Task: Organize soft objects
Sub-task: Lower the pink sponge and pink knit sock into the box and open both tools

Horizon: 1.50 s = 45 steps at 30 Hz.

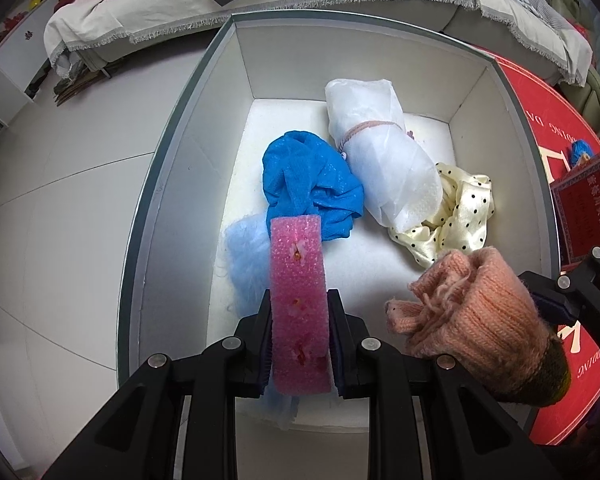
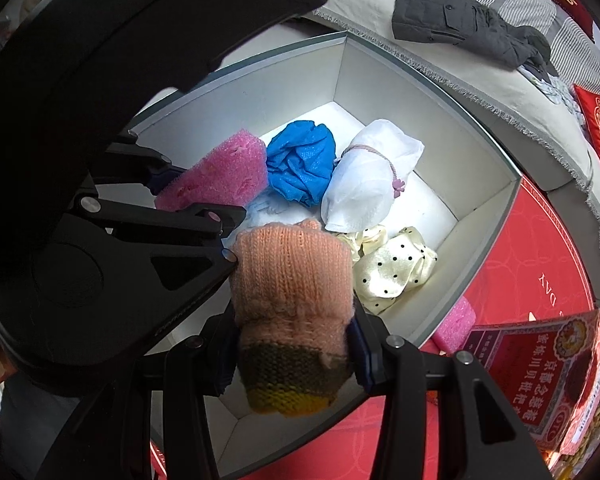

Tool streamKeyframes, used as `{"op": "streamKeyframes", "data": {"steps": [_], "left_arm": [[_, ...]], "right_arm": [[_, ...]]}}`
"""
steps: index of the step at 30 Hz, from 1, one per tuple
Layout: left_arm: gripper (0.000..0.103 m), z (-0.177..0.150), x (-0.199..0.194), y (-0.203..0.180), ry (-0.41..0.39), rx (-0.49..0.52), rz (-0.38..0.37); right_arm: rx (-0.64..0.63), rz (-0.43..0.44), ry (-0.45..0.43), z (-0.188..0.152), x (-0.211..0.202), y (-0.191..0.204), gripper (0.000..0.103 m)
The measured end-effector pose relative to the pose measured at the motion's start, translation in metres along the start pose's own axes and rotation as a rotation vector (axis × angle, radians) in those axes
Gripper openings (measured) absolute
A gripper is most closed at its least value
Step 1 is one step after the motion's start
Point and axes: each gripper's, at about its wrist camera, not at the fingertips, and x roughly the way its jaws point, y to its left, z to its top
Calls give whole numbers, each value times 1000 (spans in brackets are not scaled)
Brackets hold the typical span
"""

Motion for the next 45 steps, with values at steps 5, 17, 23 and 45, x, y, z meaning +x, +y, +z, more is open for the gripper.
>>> {"op": "streamKeyframes", "data": {"steps": [5,17,23,45], "left_arm": [[24,0,1,4,-1,-6,-2],[24,9,-3,8,-15,-22,-11],[24,11,-17,12,-69,-52,-39],[71,12,-30,11,-126,-30,2]], "right_arm": [[10,2,-3,-1,0,-1,50],[36,-2,-19,3,0,-7,50],[51,-7,-64,-1,-12,-6,50],[68,-13,-118,-6,-29,-6,79]]}}
